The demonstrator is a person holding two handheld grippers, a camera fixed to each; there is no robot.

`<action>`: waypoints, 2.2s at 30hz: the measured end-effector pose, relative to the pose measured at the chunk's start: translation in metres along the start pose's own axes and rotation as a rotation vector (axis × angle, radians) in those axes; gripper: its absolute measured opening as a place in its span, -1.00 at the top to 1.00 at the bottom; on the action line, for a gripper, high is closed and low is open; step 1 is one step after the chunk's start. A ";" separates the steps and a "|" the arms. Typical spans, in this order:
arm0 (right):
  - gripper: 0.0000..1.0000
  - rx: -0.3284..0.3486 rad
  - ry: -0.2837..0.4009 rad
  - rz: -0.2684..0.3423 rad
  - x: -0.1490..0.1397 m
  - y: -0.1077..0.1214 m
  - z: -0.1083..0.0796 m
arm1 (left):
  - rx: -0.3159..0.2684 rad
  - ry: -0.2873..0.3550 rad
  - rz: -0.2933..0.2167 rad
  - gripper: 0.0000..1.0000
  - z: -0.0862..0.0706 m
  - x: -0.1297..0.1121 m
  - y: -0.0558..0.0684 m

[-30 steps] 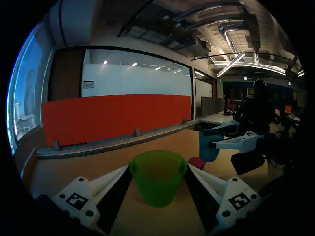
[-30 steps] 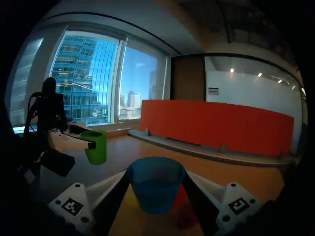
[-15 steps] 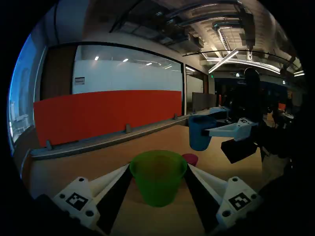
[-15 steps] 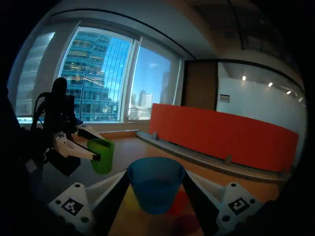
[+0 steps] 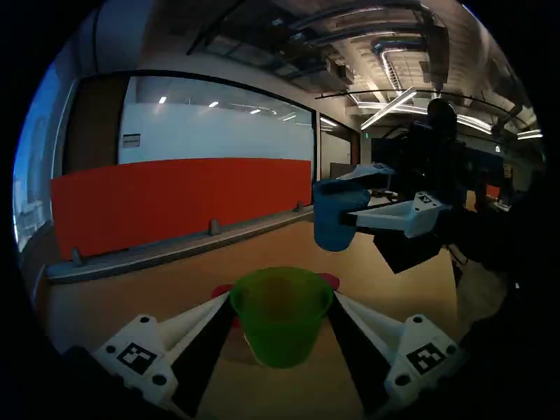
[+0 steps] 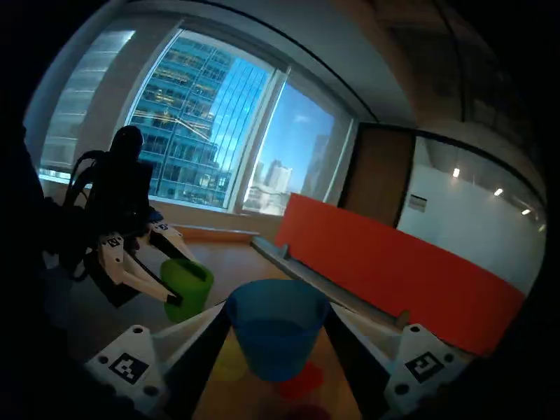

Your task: Pour water

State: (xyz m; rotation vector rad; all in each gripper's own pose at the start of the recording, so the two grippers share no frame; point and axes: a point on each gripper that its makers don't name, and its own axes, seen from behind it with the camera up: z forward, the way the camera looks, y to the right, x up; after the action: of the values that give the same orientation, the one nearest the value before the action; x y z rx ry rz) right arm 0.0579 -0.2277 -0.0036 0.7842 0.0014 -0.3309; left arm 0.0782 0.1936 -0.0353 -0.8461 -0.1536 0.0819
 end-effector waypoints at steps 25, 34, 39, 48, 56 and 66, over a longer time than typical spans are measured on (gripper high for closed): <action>-0.84 0.023 0.034 -0.229 0.049 0.013 0.010 | -0.065 0.010 0.019 -0.76 0.015 0.009 0.025; -0.84 0.015 0.034 -0.326 0.057 0.018 0.013 | -0.098 0.013 0.023 -0.77 0.022 0.008 0.037; -0.84 0.012 0.036 -0.374 0.063 0.019 0.016 | -0.116 0.013 0.025 -0.76 0.025 0.006 0.044; -0.83 0.008 0.039 -0.453 0.073 0.025 0.019 | -0.138 0.021 0.019 -0.76 0.030 0.009 0.050; -0.83 0.005 0.033 -0.532 0.075 0.026 0.023 | -0.148 0.029 0.022 -0.76 0.032 0.012 0.054; -0.83 -0.004 0.020 -0.626 0.077 0.028 0.028 | -0.157 0.031 0.027 -0.76 0.032 0.015 0.059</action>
State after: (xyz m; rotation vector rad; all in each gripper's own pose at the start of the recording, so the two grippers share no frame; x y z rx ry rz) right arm 0.1355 -0.2514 0.0261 0.7701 0.2706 -0.9156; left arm 0.0867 0.2583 -0.0567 -1.0055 -0.1205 0.0826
